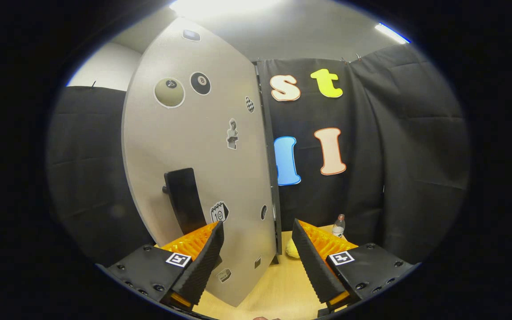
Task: Open the shoe cabinet door, grab the shoes and put them into the shoe cabinet, then close the shoe cabinet door.
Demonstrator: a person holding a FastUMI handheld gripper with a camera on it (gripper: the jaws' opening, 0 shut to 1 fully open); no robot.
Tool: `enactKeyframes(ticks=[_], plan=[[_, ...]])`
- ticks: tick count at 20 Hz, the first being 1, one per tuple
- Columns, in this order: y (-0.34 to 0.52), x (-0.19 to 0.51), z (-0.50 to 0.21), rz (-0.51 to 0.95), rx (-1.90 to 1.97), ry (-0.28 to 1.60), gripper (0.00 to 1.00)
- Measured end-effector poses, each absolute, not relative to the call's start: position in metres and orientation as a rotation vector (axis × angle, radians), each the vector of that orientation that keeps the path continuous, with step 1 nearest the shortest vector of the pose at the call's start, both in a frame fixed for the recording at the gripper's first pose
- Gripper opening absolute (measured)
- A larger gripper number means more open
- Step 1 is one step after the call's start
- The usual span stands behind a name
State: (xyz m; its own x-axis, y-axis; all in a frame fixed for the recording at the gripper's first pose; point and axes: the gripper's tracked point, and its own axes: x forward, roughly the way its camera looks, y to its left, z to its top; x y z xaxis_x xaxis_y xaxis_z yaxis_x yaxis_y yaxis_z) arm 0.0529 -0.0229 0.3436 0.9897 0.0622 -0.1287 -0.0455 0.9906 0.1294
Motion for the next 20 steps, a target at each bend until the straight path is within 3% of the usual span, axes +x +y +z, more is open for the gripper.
enactKeyframes(ticks=[9,20], plan=[[0.060,0.083,0.355,0.091,0.061,0.099,0.98],[0.059,0.090,0.358,0.037,0.082,0.080,0.98]])
